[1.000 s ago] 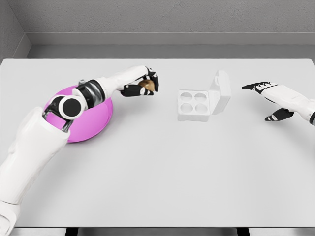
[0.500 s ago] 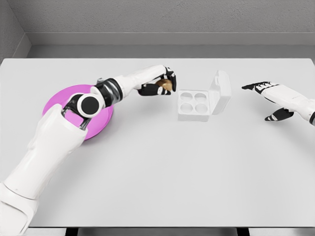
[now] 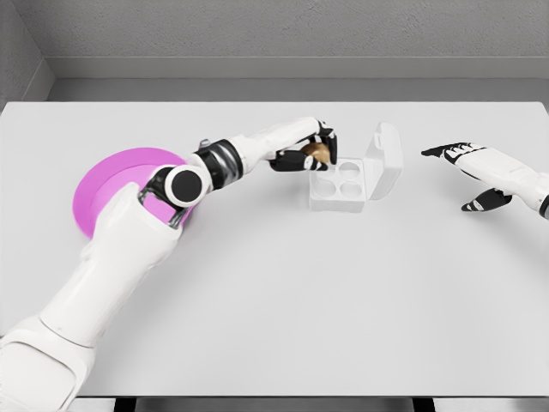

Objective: Pack egg into the box and close the box lid

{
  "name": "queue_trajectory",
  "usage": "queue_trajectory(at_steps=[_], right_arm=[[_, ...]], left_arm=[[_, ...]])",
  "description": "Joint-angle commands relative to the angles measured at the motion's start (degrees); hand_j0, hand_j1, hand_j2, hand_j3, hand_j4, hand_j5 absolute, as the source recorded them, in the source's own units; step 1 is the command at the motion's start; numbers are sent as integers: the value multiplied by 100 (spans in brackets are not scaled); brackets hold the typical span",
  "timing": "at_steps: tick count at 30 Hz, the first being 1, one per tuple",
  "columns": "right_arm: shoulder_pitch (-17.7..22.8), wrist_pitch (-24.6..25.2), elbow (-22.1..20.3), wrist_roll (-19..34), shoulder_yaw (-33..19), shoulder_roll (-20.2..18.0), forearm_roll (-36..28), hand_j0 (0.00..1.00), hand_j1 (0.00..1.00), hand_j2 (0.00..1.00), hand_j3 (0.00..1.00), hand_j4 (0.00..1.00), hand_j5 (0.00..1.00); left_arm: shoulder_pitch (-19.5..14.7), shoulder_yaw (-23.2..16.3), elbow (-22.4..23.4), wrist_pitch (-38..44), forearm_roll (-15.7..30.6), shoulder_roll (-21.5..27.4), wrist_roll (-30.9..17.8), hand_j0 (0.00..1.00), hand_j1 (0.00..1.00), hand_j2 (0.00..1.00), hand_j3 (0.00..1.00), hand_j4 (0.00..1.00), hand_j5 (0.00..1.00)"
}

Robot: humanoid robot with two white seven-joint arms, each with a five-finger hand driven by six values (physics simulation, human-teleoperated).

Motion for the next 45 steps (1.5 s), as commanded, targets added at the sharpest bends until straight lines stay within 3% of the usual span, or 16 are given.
queue_trajectory(at_steps=[1, 14, 45], right_arm=[[0, 3, -2, -3, -5, -7, -29, 100, 100, 100, 100, 100, 100], [0, 12, -2, -3, -5, -7, -29, 100, 100, 100, 100, 100, 100], [9, 12, -2, -3, -5, -16, -29, 100, 100, 100, 100, 100, 100]], left_arm=[[0, 11, 5, 2, 24, -71, 5, 28, 28, 28, 28, 28, 28], [0, -139, 726, -6, 6, -475, 23, 29, 29, 29, 29, 29, 29], [35, -165, 1025, -6, 94, -642, 49, 30, 30, 30, 30, 30, 30]])
